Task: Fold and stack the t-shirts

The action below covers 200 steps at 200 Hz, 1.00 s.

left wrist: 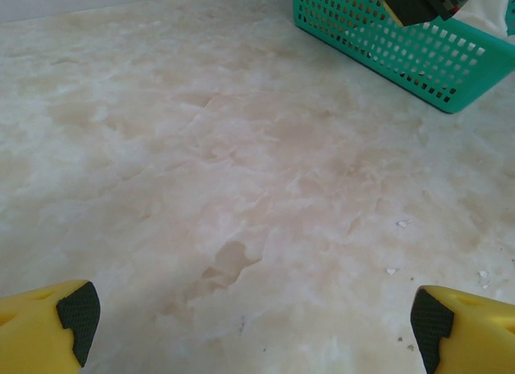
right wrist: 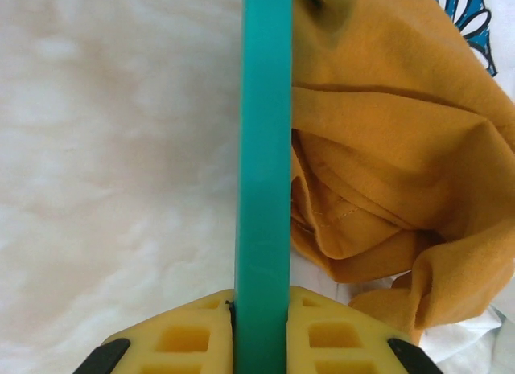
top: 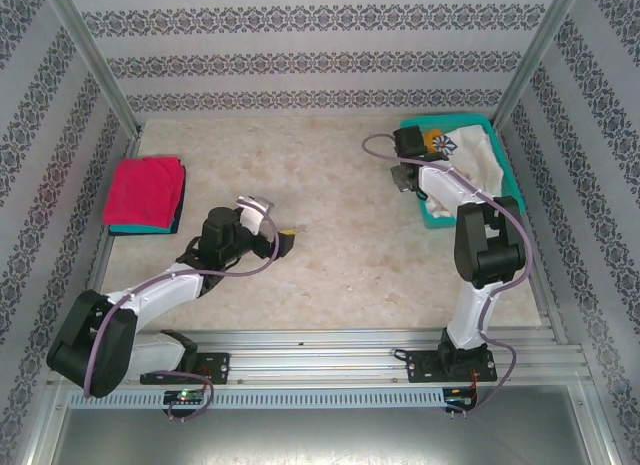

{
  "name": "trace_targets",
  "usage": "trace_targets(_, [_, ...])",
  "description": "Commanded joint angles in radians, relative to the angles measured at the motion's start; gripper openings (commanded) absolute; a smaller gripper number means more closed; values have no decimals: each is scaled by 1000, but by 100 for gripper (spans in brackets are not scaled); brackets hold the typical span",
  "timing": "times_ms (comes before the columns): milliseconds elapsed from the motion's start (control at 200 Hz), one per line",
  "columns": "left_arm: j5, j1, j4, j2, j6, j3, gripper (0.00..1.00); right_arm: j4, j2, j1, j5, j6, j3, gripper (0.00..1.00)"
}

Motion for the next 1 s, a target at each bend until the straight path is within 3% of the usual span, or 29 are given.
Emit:
trace_targets(0, [41,-21,62,12,2,42,100,39,53,-42,44,-94,82,0])
trace_targets(265, [34,-46,36,-14,-1,42,100,19,178,-134,33,-167,229,0])
trace_targets(784, [17,-59,28,-19,0,62,100,-35,284,-179,66,-195,407,3])
trace_targets(844, [16,-61,32,-19,-1,60,100,-45,276,-178,57,-175,419,11])
trace_targets(994, [8,-71,30,-22,1,59,100,1,153,-176,-52,-78,349,56])
